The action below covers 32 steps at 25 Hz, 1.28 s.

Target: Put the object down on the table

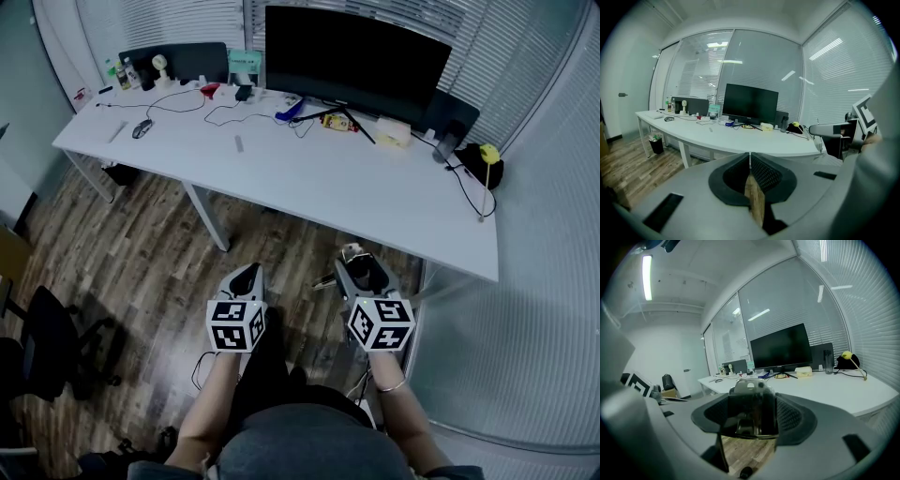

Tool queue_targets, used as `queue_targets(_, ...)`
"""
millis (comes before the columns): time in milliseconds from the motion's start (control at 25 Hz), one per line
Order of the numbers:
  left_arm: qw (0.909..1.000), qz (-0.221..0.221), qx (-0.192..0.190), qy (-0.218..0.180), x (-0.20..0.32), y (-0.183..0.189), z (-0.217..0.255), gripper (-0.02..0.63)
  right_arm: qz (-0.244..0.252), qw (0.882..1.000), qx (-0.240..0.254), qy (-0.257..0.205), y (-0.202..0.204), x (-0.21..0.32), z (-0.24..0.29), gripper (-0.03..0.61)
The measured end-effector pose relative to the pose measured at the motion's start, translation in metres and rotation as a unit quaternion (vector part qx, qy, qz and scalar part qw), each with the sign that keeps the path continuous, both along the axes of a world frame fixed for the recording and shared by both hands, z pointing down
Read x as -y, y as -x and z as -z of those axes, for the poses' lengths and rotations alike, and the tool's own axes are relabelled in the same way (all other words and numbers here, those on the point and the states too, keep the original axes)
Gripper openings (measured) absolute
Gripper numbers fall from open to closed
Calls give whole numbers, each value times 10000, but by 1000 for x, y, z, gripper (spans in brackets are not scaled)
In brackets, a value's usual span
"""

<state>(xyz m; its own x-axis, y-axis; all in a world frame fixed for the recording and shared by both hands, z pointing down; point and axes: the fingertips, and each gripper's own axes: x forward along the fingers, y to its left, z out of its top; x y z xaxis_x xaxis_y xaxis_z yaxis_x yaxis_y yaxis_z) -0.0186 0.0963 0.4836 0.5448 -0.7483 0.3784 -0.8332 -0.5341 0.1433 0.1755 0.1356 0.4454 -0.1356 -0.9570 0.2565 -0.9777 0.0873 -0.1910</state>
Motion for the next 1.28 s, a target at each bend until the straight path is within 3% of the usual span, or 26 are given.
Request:
queue_targets(640,9998,-133,-155,72,161,11,2,31,-227,9995,-87,197,4,158,-2,290)
queue_targets(1280,9994,-233,-231,119,252,24,1,31,-267,9985,-285,380,14,257,-6,290)
